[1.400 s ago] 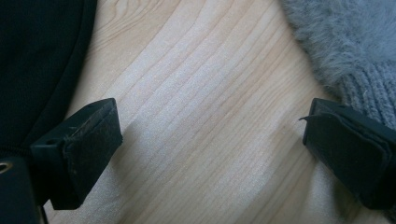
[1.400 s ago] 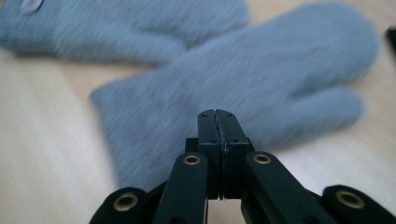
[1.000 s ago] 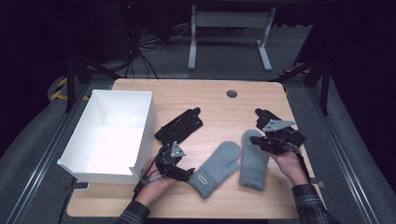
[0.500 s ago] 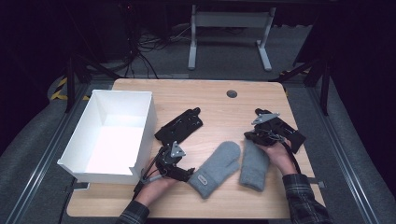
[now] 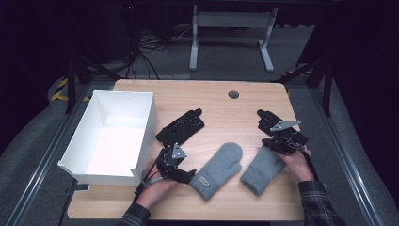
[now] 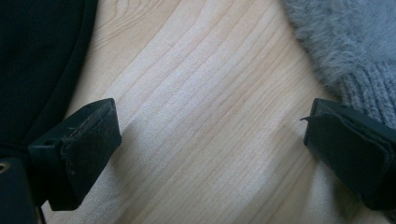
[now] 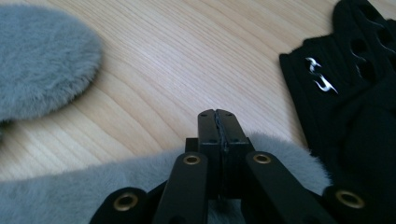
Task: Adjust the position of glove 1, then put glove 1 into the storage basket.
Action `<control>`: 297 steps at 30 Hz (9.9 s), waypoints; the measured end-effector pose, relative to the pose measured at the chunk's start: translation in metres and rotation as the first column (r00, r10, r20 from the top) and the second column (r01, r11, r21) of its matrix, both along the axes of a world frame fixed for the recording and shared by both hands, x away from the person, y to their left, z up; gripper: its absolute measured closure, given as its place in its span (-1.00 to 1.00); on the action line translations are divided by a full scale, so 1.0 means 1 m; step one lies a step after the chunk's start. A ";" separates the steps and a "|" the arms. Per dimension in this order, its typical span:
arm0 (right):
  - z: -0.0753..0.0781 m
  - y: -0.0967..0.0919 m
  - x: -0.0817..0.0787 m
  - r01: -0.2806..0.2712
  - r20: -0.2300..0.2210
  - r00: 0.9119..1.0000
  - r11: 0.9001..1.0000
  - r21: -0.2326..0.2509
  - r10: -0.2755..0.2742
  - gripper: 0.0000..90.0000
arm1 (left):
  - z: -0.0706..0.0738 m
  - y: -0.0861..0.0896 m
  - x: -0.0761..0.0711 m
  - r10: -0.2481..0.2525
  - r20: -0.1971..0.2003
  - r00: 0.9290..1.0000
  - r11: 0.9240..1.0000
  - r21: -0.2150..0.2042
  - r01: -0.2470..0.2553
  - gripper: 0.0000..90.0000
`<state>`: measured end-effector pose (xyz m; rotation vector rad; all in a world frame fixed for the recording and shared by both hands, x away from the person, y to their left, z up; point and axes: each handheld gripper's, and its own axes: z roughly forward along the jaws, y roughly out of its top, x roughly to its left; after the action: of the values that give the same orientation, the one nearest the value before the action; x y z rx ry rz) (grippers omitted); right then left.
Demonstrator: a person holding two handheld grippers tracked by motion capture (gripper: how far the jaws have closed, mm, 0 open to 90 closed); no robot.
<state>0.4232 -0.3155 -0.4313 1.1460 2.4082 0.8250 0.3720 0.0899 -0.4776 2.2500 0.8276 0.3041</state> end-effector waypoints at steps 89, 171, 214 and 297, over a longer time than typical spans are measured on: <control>0.034 0.120 -0.058 -0.274 -0.023 0.954 0.904 0.329 0.298 0.72 | 0.000 0.000 -0.001 -0.001 0.002 1.000 1.000 0.003 0.001 -0.91; 0.017 0.075 0.009 -0.137 0.071 0.990 0.960 0.244 0.123 -0.12 | 0.010 0.001 0.004 0.066 -0.057 0.996 0.997 -0.029 -0.068 -0.72; -0.038 0.013 -0.040 0.042 0.077 0.996 0.995 0.093 -0.050 -0.84 | 0.061 -0.090 0.035 -0.154 -0.105 0.982 0.986 -0.081 0.146 -0.87; -0.038 0.013 -0.039 0.054 0.073 0.996 0.995 0.090 -0.060 -0.89 | 0.174 -0.031 0.046 -0.266 -0.114 0.957 0.938 -0.259 0.230 0.57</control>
<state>0.3842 -0.3024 -0.4698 1.1883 2.2879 0.9466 0.4183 0.0588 -0.3039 2.1308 0.6065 -0.0809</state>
